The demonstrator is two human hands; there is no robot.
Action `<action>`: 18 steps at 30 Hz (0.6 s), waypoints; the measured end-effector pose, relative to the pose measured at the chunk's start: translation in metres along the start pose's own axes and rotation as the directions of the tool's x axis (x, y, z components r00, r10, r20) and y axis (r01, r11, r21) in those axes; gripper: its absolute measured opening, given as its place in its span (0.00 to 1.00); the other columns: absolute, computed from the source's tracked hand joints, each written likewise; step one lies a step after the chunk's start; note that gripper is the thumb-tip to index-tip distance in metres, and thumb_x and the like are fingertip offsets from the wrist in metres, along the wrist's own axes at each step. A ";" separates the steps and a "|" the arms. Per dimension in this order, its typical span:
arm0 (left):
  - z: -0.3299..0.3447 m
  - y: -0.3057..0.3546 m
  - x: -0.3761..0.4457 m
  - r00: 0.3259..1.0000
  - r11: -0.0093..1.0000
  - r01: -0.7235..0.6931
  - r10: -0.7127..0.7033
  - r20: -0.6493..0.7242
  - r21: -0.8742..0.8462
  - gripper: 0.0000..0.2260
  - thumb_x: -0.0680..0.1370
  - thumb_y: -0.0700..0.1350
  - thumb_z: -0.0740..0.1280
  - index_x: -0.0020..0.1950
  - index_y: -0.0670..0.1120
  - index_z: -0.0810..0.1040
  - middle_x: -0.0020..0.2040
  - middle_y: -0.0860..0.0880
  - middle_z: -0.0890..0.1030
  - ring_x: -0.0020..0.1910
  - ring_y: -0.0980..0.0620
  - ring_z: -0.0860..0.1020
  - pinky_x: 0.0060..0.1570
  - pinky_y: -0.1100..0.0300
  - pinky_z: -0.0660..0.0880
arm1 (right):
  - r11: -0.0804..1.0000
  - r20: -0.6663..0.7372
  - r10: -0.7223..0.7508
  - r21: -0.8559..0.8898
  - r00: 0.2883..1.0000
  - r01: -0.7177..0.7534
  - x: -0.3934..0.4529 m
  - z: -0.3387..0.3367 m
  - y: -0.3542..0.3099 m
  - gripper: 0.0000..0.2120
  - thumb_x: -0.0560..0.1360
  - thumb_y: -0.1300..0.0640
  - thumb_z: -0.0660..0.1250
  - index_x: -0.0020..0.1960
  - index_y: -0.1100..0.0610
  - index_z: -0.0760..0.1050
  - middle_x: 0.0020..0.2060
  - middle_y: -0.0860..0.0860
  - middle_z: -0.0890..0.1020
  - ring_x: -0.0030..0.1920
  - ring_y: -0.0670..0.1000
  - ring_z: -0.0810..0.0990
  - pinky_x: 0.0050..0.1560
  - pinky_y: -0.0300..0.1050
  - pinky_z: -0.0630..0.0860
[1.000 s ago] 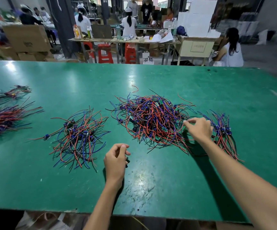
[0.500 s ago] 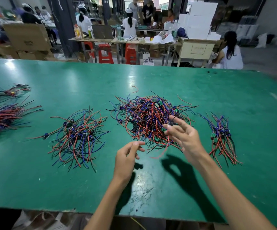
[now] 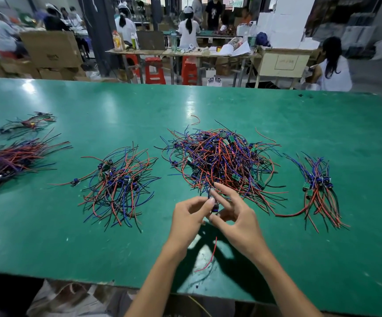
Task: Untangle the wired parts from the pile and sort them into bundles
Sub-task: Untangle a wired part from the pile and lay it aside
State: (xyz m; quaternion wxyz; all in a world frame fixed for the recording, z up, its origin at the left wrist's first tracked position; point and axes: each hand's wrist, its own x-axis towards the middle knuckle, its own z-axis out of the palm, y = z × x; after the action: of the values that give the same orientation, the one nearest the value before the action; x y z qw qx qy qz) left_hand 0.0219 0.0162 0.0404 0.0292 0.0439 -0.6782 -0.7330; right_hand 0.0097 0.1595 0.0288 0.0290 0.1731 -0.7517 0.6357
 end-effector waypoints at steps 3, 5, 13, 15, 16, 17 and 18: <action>-0.010 0.005 0.004 0.998 1.000 0.011 -0.010 -0.061 0.014 0.06 0.78 0.47 0.72 0.47 0.46 0.86 0.41 0.50 0.87 0.36 0.58 0.81 0.36 0.67 0.73 | 0.999 -0.045 0.026 0.030 0.999 -0.025 -0.006 0.002 0.004 0.37 0.73 0.62 0.77 0.75 0.42 0.67 0.69 0.38 0.76 0.38 0.49 0.83 0.47 0.45 0.83; -0.028 0.016 0.013 0.990 0.997 -0.043 0.051 -0.134 0.062 0.05 0.78 0.48 0.72 0.47 0.47 0.86 0.40 0.50 0.87 0.35 0.57 0.80 0.35 0.67 0.73 | 0.999 -0.121 0.039 -0.003 0.992 -0.039 -0.009 -0.002 0.009 0.33 0.75 0.61 0.76 0.73 0.42 0.68 0.69 0.39 0.76 0.38 0.51 0.84 0.44 0.44 0.83; -0.151 0.037 0.067 0.881 0.789 0.137 0.179 -0.437 0.599 0.14 0.79 0.49 0.71 0.58 0.39 0.84 0.50 0.41 0.86 0.49 0.45 0.83 0.57 0.53 0.77 | 0.936 -0.564 -0.046 -0.314 0.824 -0.162 -0.007 -0.026 0.019 0.17 0.75 0.61 0.71 0.56 0.42 0.75 0.52 0.41 0.81 0.48 0.43 0.78 0.50 0.49 0.78; -0.164 0.028 0.069 0.884 0.681 0.255 0.124 -0.451 0.687 0.18 0.78 0.47 0.73 0.63 0.37 0.81 0.58 0.37 0.82 0.57 0.41 0.81 0.63 0.50 0.74 | 0.810 -0.558 -0.020 -0.495 0.830 -0.313 0.001 -0.039 0.025 0.17 0.75 0.58 0.71 0.61 0.45 0.76 0.58 0.46 0.79 0.56 0.48 0.75 0.58 0.51 0.74; -0.165 0.024 0.067 0.881 0.635 0.288 0.117 -0.458 0.717 0.20 0.77 0.46 0.73 0.66 0.37 0.79 0.61 0.36 0.80 0.58 0.39 0.79 0.64 0.49 0.73 | 0.730 -0.537 0.012 -0.572 0.843 -0.374 0.005 -0.044 0.029 0.18 0.76 0.56 0.71 0.64 0.47 0.77 0.60 0.48 0.77 0.59 0.51 0.74 0.62 0.52 0.71; -0.164 0.020 0.065 0.870 0.591 0.313 0.135 -0.474 0.743 0.22 0.76 0.47 0.74 0.68 0.39 0.77 0.62 0.37 0.76 0.59 0.38 0.77 0.64 0.47 0.73 | 0.680 -0.526 0.048 -0.605 0.849 -0.413 0.007 -0.047 0.031 0.19 0.76 0.54 0.71 0.66 0.49 0.77 0.61 0.49 0.77 0.61 0.53 0.72 0.63 0.52 0.69; -0.161 0.018 0.061 0.850 0.557 0.328 0.177 -0.495 0.763 0.23 0.76 0.47 0.74 0.69 0.42 0.76 0.63 0.38 0.73 0.59 0.38 0.76 0.62 0.46 0.73 | 0.672 -0.523 0.061 -0.608 0.850 -0.422 0.010 -0.048 0.032 0.18 0.77 0.53 0.70 0.67 0.49 0.77 0.60 0.50 0.77 0.61 0.53 0.72 0.62 0.52 0.69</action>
State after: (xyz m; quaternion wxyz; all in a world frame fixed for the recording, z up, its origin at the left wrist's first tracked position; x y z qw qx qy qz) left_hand -0.0224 -0.1507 0.0442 0.1540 0.2788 -0.9032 -0.2876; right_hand -0.0176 0.2077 0.0103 0.1827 -0.1118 -0.9229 0.3200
